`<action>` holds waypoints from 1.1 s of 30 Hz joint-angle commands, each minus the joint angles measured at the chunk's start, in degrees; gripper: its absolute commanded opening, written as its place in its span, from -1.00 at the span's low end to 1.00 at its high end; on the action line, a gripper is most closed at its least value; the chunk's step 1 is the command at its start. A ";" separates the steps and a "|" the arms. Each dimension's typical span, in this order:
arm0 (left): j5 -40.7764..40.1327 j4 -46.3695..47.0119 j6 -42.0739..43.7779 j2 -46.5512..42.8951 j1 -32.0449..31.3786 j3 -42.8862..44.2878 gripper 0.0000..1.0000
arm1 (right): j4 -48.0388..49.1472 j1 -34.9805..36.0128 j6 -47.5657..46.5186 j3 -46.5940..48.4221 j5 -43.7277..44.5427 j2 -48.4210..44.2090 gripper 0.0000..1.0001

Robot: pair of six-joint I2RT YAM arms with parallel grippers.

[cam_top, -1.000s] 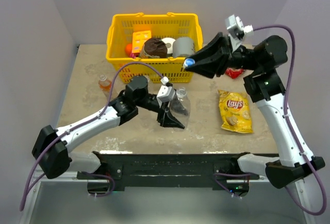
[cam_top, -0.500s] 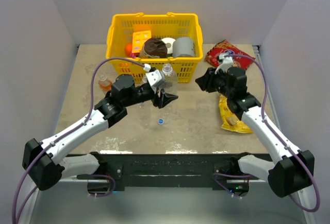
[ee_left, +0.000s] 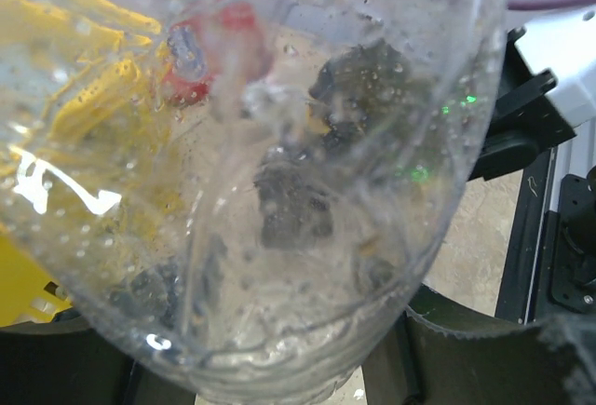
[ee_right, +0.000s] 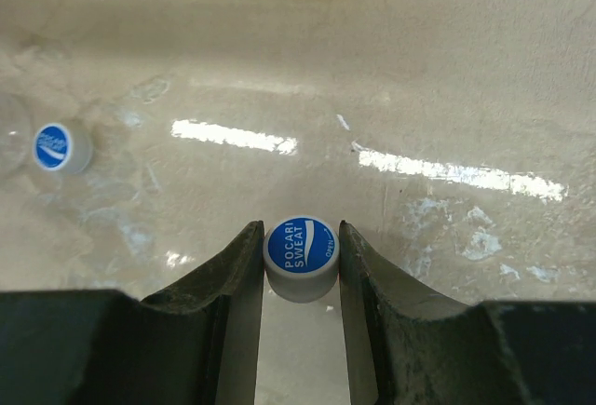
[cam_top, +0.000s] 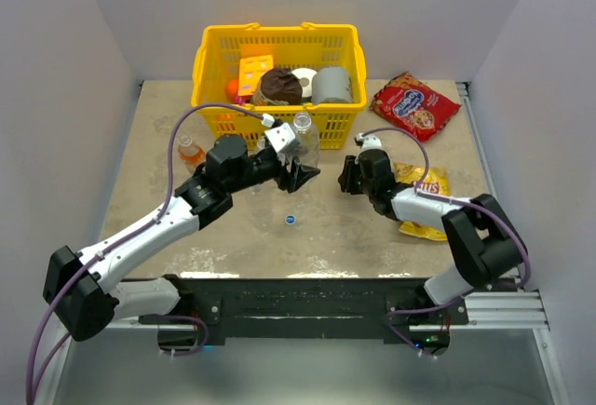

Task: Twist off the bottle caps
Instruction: Place the bottle cap at the corner of the board.

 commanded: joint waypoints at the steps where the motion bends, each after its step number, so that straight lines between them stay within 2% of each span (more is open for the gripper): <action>1: -1.89 0.53 -0.02 -0.18 0.03 -0.34 -0.51 | 9.47 0.33 1.82 1.40 5.33 3.70 -0.57; 9: -2.41 0.36 0.25 0.00 -0.06 -0.34 -0.51 | 10.96 0.95 1.99 3.52 9.38 11.25 -0.39; 16: -2.50 0.27 0.42 0.44 -0.06 -0.34 -0.51 | 10.35 1.21 2.08 4.13 10.35 13.02 0.11; 20: -2.15 0.27 0.51 0.53 -0.06 -0.34 -0.51 | 7.81 1.21 1.99 5.28 10.17 11.80 0.17; 24: -1.10 0.27 0.60 0.44 -0.06 -0.25 -0.51 | 3.86 1.12 1.21 6.15 9.91 6.18 0.23; 28: 1.88 -0.87 2.25 2.45 -0.06 0.71 -0.51 | -7.64 1.12 -1.78 9.31 8.60 -4.27 0.25; 29: 4.07 -1.13 2.18 2.89 -0.06 1.24 -0.51 | -12.89 1.04 -2.48 10.19 7.81 -9.34 0.26; 32: 7.59 -2.36 2.27 4.92 -0.23 2.47 -0.51 | -23.00 -0.54 -4.77 15.37 -0.17 -17.62 0.31; 33: 8.22 -3.15 2.27 5.88 -0.32 2.74 -0.51 | -25.66 -2.72 -5.30 19.73 -3.77 -18.61 0.32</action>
